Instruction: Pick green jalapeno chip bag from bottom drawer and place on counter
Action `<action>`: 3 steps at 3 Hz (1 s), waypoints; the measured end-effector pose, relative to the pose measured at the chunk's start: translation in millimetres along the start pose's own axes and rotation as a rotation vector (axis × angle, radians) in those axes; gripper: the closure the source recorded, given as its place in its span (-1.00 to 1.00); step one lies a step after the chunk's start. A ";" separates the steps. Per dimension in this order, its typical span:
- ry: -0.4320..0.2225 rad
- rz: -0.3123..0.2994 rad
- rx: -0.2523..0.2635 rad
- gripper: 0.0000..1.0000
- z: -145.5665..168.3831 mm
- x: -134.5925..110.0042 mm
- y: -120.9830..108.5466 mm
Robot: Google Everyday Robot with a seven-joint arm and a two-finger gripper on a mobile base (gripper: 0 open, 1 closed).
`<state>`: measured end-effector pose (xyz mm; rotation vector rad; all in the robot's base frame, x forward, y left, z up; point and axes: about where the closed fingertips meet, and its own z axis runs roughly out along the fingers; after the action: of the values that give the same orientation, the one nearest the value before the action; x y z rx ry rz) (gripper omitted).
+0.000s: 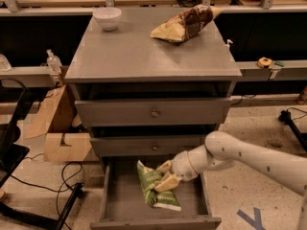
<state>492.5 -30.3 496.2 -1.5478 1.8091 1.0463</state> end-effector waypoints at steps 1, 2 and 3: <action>0.004 -0.012 -0.006 1.00 -25.4 -71.4 23.8; 0.002 -0.040 0.064 1.00 -55.4 -144.8 48.6; -0.026 -0.097 0.192 1.00 -102.2 -225.3 58.3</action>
Offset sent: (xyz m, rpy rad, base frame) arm -0.0130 0.0549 0.2921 -0.0506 -0.2262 -0.1021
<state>489.3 14.2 746.4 -1.4828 1.7433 0.8183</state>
